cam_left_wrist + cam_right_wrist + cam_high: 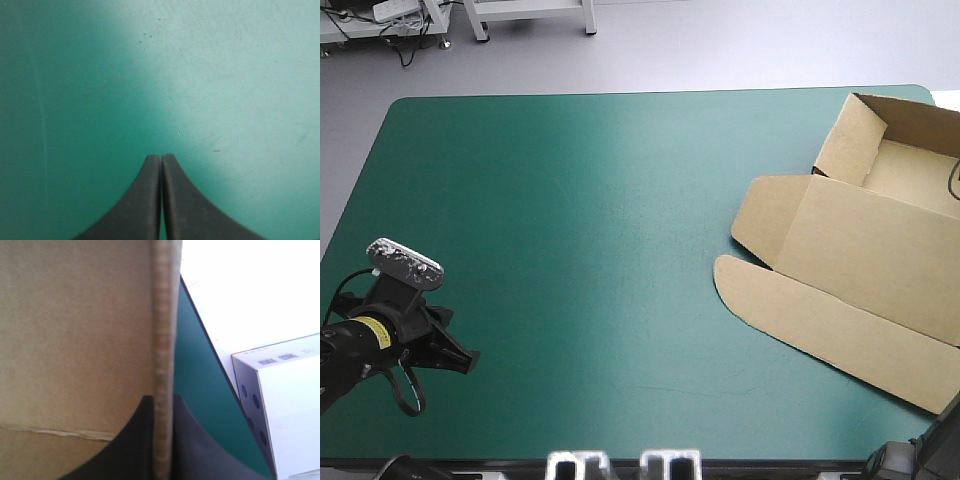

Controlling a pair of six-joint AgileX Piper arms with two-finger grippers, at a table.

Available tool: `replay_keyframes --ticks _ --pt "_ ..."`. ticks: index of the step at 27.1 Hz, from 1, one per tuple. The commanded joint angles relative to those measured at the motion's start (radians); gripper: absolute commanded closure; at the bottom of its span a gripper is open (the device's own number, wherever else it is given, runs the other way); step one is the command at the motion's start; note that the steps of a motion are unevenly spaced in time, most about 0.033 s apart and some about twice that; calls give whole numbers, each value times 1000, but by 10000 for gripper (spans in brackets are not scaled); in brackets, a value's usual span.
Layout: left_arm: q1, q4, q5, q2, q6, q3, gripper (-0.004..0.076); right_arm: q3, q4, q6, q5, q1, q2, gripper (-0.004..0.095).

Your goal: Fold the box

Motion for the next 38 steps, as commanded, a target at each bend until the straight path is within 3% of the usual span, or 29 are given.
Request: replay_keyframes --ticks 1,4,6,9,13,15,17,28,32,34,35,36,37,38 --pt "-2 9 7 -1 -8 -23 731 -35 -6 2 -27 -30 -62 926" --pt "-2 9 -3 -1 -8 -23 731 -35 -3 0 -31 -37 -60 890" --pt "-2 7 -6 -1 -8 -23 731 -35 8 -10 -32 -37 -59 806" --pt "-2 5 -6 -1 -8 -23 732 -35 12 -15 -36 -37 -59 583" --pt "-2 5 -7 -1 -8 -23 734 -35 7 -8 -36 -37 -59 215" --pt "-2 5 -8 -1 -8 -23 734 -35 5 12 -36 -37 -59 74" --pt "-2 5 -12 -1 -8 -23 734 -35 3 24 -35 -37 -59 24" --pt "-2 0 -12 -1 -8 -23 734 -87 5 18 6 -37 -171 22" --pt "-2 -4 -21 -1 -8 -23 734 -193 133 17 8 -37 -267 82" --pt "-2 -23 -38 -1 -8 -23 734 -217 311 -68 8 -37 -341 199" --pt "-2 -47 -56 -1 -8 -23 734 -217 442 -161 8 -37 -390 308" --pt "-2 -60 -67 -1 -8 -23 734 -217 499 -193 8 -33 -408 385" --pt "-2 -74 -86 -1 -8 -23 734 -217 613 -235 8 -21 -452 574" --pt "-2 -80 -91 -1 -8 -23 734 -215 657 -241 8 -9 -473 681"
